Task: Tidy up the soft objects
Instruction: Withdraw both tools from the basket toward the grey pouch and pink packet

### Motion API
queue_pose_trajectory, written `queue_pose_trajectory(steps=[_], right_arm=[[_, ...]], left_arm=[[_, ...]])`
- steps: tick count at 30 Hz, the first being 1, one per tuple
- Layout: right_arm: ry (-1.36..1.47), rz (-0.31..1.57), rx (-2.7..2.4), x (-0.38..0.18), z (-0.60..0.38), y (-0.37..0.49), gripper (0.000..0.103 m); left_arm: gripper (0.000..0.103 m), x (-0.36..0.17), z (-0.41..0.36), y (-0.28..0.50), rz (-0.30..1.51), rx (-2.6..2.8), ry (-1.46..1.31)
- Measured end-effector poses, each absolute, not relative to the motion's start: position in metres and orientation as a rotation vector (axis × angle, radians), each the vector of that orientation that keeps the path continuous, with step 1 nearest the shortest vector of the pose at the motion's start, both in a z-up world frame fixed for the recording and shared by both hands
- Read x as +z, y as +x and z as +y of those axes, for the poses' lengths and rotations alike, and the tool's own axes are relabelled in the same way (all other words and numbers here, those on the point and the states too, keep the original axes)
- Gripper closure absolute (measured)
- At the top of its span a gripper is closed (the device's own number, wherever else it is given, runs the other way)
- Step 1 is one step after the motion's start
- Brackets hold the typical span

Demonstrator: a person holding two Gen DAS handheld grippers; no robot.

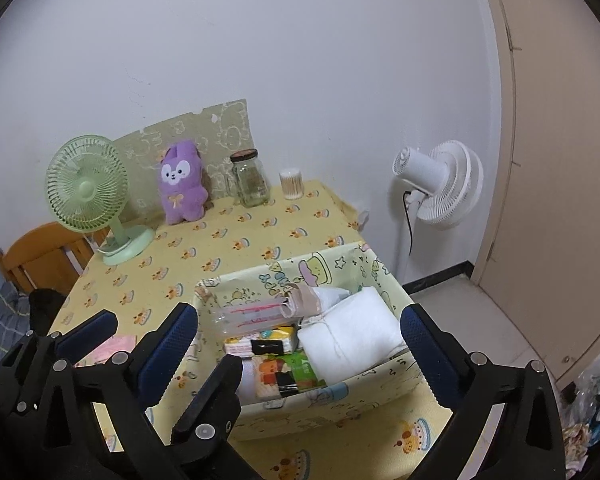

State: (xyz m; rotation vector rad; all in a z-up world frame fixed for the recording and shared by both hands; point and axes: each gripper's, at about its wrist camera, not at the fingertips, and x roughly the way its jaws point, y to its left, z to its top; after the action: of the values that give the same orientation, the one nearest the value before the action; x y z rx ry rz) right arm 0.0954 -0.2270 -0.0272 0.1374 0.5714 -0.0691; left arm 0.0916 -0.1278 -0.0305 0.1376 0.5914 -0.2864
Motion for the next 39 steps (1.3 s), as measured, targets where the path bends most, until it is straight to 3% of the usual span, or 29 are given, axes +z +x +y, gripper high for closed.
queue_pose_trajectory(steps=[16, 39], right_arm=[[0.081, 0.507, -0.041, 0.002, -0.184, 0.069, 0.000], [0.090, 0.525, 0.047, -0.022, -0.115, 0.087, 0.000]], left_arm=[[0.009, -0.009, -0.086, 0.066, 0.509, -0.275, 0.107], [0.011, -0.032, -0.017, 0.075, 0.543, -0.185, 0.065]])
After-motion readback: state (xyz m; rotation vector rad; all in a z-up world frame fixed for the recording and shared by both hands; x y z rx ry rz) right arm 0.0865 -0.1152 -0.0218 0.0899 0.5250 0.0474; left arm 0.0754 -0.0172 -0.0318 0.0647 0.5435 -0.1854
